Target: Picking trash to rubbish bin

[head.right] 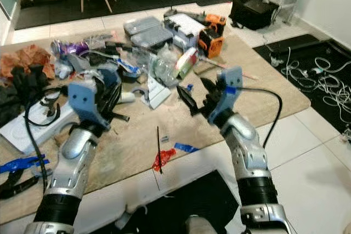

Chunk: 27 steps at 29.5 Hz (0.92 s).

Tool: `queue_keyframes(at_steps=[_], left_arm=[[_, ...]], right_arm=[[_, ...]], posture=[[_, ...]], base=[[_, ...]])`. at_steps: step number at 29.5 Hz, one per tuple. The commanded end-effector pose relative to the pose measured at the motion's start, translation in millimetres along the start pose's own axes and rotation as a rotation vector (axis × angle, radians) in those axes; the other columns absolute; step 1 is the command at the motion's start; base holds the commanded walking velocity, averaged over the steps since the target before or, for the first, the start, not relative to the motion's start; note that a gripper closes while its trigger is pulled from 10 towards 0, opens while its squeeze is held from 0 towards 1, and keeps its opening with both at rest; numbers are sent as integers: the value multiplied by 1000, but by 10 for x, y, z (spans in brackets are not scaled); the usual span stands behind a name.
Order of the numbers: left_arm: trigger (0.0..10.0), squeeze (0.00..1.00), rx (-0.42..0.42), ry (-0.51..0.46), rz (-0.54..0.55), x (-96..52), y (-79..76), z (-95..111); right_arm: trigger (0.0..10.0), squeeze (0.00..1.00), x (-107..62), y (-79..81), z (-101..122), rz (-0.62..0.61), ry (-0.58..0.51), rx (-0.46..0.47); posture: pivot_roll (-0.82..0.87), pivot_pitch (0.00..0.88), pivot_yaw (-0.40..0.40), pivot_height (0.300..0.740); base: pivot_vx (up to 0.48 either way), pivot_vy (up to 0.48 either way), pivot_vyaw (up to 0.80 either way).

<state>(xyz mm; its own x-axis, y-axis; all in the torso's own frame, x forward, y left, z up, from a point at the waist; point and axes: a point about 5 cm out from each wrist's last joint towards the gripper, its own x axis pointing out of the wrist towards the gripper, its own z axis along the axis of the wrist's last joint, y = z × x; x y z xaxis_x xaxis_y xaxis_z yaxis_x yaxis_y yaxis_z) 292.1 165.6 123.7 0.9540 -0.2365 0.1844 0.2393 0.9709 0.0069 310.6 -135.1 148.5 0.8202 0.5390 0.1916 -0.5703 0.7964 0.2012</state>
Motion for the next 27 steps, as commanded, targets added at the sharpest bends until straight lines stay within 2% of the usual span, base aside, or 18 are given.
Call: queue_keyframes(at_steps=[1, 3, 6, 9, 27], left_arm=[[10000, 0, -32, 1, -10, -8, -16, -10], [10000, 0, -32, 1, -10, -8, -16, -10], [10000, 0, -32, 4, -88, 58, -64, -10], [10000, 0, -27, 11, -110, 75, -77, -14], [10000, 0, -40, 35, -150, 58, -87, -22]], right_arm=[[10000, 0, 11, -6, 30, 10, -23, 9], [10000, 0, 11, -6, 30, 10, -23, 9], [10000, 0, 99, 36, 44, 81, -6, -41], [10000, 0, 98, 38, 38, 87, 1, -28], [10000, 0, 103, 52, 6, 98, 24, 4]], posture=[[39, 0, -27, 740], [39, 0, -27, 740], [35, 0, -25, 740], [40, 0, -30, 740], [43, 0, -28, 740]], base=[[0, 0, 0], [0, 0, 0], [0, 0, 0], [0, 0, 0], [-320, 0, 0]])
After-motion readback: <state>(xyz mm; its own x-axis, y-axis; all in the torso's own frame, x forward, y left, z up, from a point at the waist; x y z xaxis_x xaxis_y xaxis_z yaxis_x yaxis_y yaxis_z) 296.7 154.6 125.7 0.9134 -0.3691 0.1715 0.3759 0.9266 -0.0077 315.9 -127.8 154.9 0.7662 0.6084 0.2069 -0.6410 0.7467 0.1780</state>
